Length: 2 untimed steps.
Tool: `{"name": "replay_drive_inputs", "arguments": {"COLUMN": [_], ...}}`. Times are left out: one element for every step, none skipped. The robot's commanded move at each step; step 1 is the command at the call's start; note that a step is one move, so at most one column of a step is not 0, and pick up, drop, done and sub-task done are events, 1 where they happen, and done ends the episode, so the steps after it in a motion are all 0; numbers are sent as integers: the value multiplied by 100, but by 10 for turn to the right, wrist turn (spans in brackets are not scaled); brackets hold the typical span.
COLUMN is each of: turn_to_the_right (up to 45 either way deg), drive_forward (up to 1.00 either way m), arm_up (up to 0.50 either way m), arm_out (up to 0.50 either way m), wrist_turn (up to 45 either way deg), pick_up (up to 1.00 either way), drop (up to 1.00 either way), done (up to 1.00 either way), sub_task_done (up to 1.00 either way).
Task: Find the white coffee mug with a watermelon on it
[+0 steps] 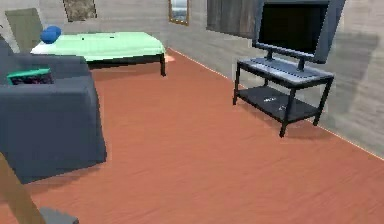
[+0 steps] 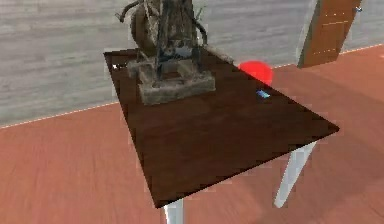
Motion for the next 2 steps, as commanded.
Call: {"name": "replay_drive_inputs", "arguments": {"turn_to_the_right": [0,0], "drive_forward": [100,100], "arm_up": [0,0], "arm_out": [0,0], "wrist_turn": [0,0], "pick_up": [0,0], "drop": [0,0], "done": [0,0], "sub_task_done": [0,0]}}
